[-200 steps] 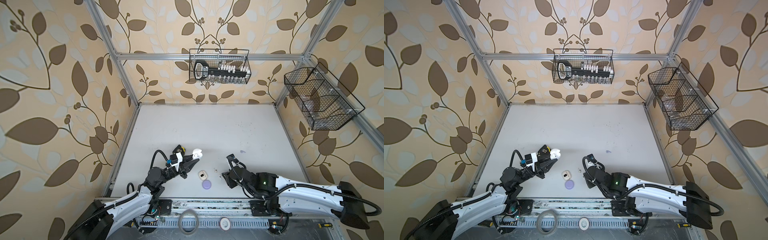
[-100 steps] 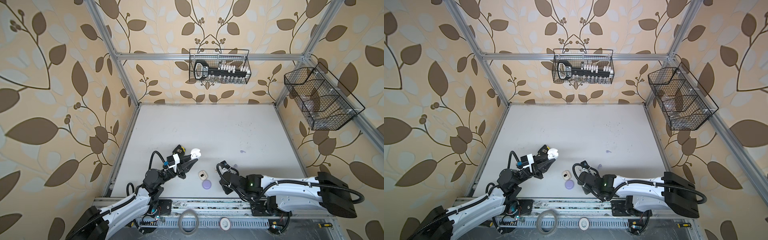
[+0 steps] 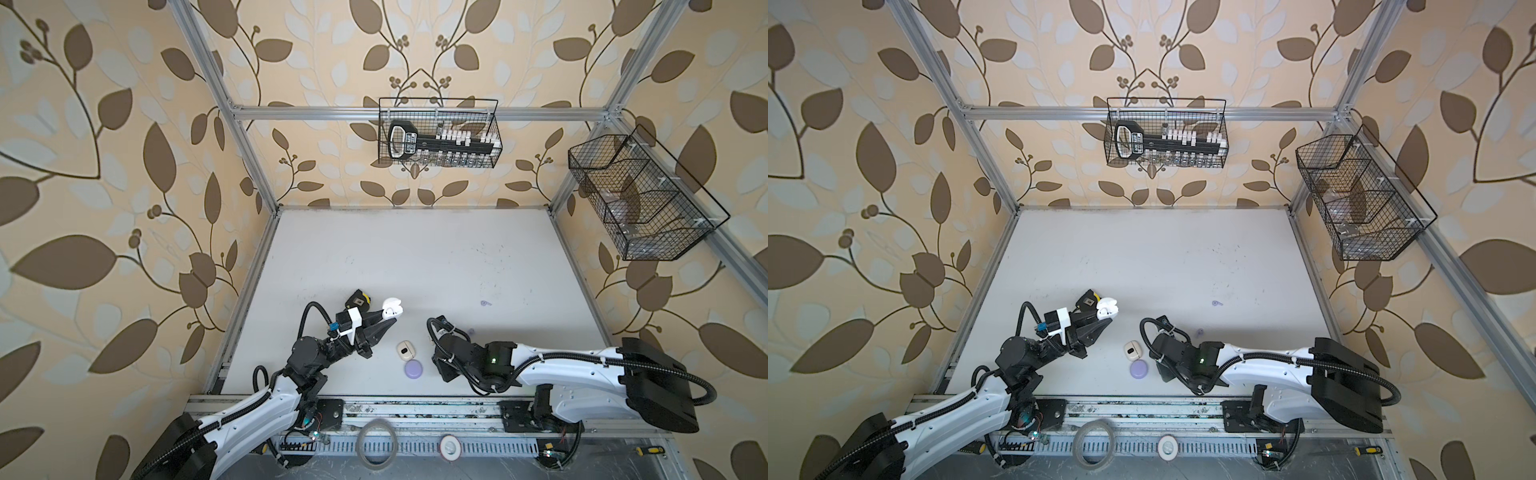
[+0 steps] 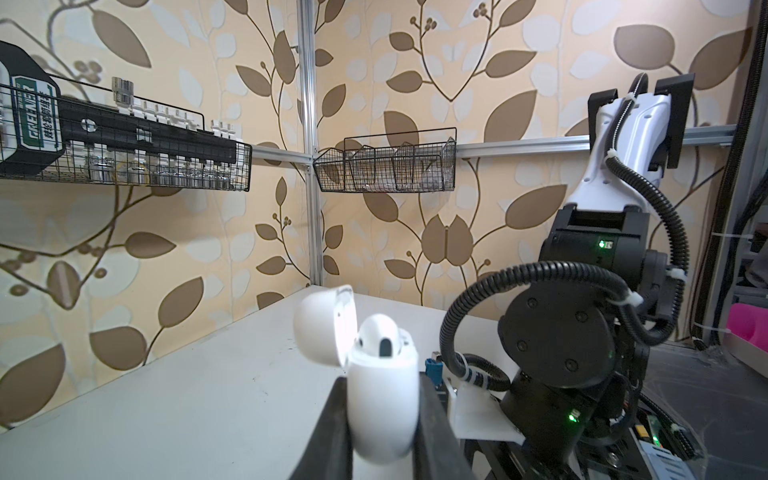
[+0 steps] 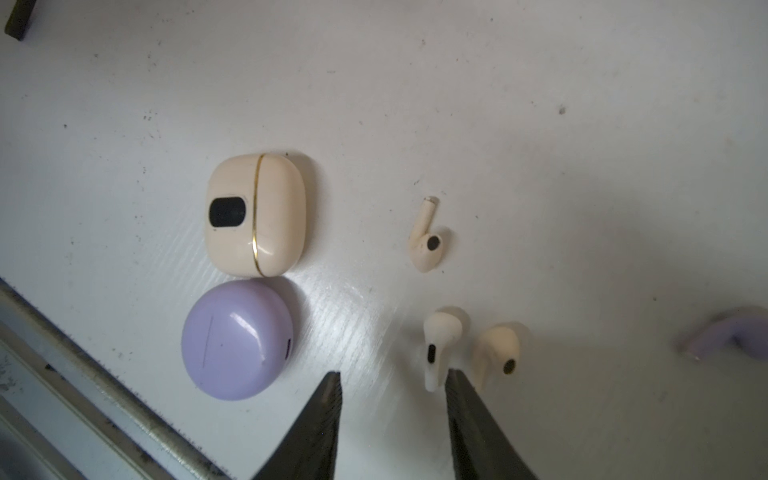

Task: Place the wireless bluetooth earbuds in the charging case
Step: 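Move the open right gripper over the next white earbud on the table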

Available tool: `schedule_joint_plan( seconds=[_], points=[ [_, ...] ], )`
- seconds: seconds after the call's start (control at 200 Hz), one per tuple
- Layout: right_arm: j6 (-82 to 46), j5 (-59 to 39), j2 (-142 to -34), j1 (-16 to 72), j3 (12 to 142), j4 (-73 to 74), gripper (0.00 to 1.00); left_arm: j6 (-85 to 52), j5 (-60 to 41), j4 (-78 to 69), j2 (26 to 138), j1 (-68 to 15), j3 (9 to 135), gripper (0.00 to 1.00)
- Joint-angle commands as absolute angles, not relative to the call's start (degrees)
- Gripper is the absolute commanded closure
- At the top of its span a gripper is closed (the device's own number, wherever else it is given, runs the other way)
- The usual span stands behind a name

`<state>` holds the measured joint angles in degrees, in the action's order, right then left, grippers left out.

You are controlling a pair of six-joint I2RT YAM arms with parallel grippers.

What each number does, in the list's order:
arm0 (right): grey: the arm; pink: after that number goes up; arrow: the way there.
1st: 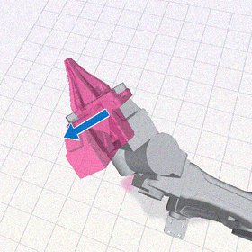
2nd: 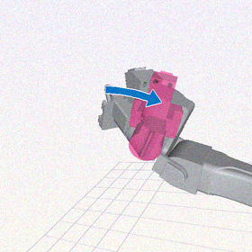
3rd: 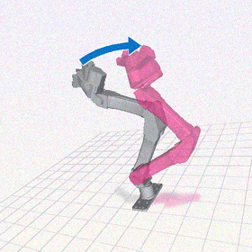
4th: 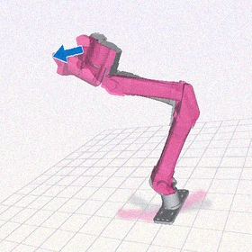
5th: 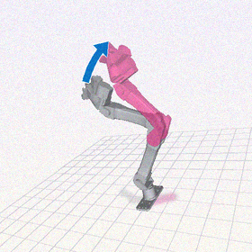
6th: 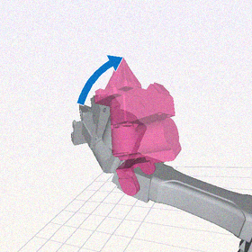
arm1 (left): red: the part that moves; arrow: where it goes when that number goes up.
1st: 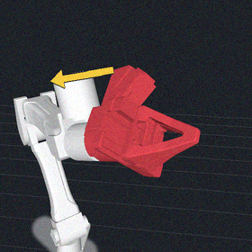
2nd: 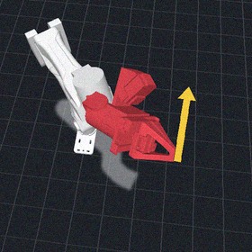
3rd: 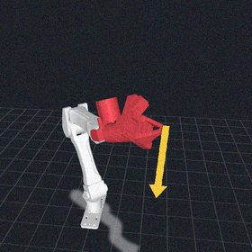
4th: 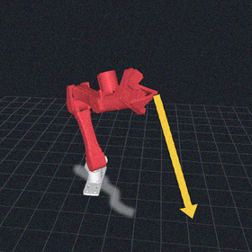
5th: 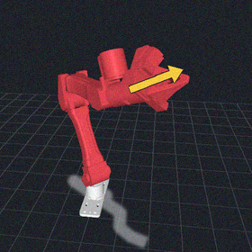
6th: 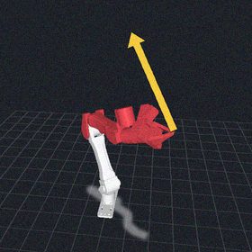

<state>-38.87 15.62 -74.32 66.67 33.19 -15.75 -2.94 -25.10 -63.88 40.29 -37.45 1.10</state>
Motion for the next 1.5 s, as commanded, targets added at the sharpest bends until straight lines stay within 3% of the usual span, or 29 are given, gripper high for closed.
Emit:
schedule_joint_plan(
  seconds=[0.0,0.31,1.085,1.495],
  points=[
    [-37.23,14.69,-76.19,65.8,35.46,-16.42,0.57,-1.62,-25.27,-65.63,39.12,-37.53,3.16,1.0],
    [-35.79,13.57,-79.13,63.35,35.96,-16.83,0.53,-1.49,-25.22,-64.21,38.14,-37.53,3.43,1.0],
    [-36.42,15.32,-86.28,63.35,39.9,-17.23,0.56,-1.41,-25.31,-63.28,37.35,-37.53,3.6,1.0],
    [-38.46,17.49,-83.25,63.76,37.06,-18.43,0.6,-1.45,-25.31,-63.06,36.91,-37.53,3.59,1.0]
  ],
)
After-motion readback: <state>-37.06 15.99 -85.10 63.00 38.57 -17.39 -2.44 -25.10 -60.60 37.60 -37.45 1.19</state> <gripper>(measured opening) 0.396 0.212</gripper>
